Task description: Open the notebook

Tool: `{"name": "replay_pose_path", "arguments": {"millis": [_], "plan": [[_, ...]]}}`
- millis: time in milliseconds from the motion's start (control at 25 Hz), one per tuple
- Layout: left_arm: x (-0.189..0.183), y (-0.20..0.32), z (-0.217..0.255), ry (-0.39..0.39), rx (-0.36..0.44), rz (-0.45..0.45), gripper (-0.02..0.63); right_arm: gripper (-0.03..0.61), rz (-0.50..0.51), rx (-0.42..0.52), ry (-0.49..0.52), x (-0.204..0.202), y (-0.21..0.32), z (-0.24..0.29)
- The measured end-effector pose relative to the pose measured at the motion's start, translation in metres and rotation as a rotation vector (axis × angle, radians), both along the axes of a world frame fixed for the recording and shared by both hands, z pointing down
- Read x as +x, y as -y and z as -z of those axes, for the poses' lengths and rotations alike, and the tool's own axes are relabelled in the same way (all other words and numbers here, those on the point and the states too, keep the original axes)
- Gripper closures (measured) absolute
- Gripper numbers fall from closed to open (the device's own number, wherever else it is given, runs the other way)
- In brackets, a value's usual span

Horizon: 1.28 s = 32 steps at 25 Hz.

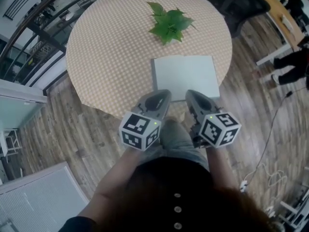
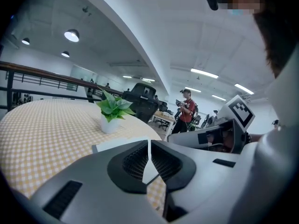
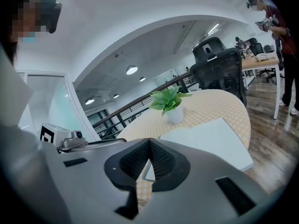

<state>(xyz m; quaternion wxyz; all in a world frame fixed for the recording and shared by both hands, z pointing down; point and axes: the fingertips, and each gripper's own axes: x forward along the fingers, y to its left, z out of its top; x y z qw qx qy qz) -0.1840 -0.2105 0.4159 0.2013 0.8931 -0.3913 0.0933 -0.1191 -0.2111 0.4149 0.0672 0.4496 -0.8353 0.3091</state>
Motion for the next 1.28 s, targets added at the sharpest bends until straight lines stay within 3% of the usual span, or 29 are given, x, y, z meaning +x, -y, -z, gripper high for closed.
{"name": "replay_pose_path", "arguments": {"millis": [120, 1000, 1280], "plan": [[0.0, -0.002, -0.001, 0.039, 0.006, 0.0, 0.586, 0.568, 0.018, 0.012, 0.011, -0.004, -0.003, 0.01], [0.02, -0.014, 0.004, -0.025, -0.029, -0.037, 0.586, 0.568, 0.038, 0.036, -0.013, -0.003, -0.022, 0.016], [0.031, -0.025, 0.002, -0.05, -0.067, -0.09, 0.586, 0.568, 0.031, 0.035, -0.009, 0.002, -0.028, 0.016]]}}
